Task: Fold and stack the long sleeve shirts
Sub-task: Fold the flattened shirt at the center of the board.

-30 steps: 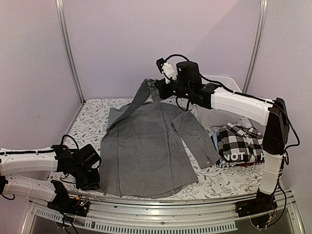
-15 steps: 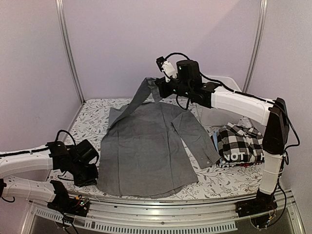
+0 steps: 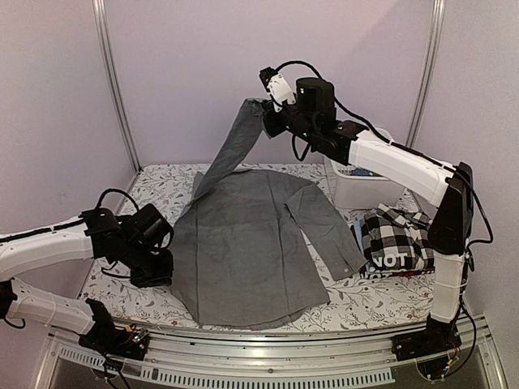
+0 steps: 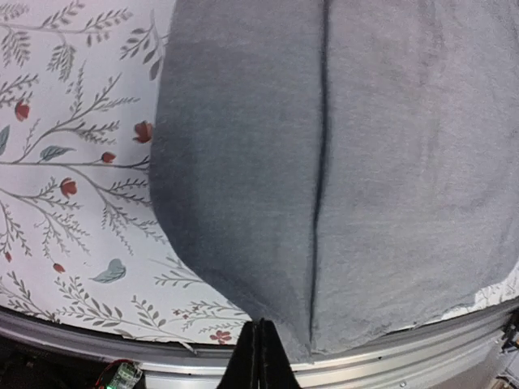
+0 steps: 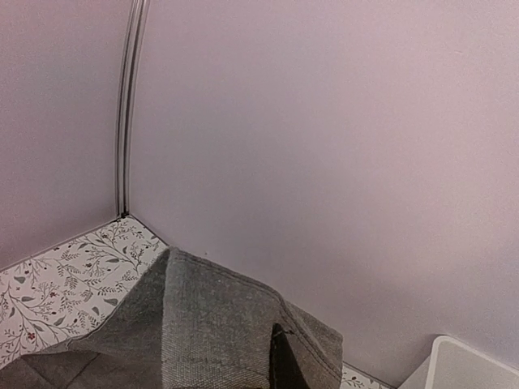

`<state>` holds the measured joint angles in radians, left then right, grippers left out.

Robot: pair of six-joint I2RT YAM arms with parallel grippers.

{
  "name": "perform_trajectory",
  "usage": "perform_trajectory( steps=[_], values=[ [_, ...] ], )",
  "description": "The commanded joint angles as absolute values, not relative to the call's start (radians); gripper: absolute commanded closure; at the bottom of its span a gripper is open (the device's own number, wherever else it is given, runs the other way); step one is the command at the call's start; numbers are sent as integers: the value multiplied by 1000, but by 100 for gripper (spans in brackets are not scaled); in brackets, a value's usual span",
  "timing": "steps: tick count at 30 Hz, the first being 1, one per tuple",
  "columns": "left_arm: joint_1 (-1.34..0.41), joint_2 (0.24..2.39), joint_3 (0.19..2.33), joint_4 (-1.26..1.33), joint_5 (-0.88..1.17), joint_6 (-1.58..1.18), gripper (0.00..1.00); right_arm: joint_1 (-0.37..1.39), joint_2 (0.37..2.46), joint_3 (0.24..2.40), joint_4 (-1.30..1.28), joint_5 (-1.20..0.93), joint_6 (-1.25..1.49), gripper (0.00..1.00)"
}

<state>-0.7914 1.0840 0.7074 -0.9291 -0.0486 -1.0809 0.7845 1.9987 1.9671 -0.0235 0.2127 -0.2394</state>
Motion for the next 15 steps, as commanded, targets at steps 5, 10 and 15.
perform_trajectory(
  steps=[5,10,15],
  values=[
    [-845,1308,1004,-867,89,-815,100,752,2044,2042,44,338,-364,100],
    [-907,1452,1124,-820,204,-718,100,730,2033,2025,27,360,-347,100],
    [-961,1561,1204,-822,272,-651,100,712,2000,1976,19,380,-319,100]
  ],
)
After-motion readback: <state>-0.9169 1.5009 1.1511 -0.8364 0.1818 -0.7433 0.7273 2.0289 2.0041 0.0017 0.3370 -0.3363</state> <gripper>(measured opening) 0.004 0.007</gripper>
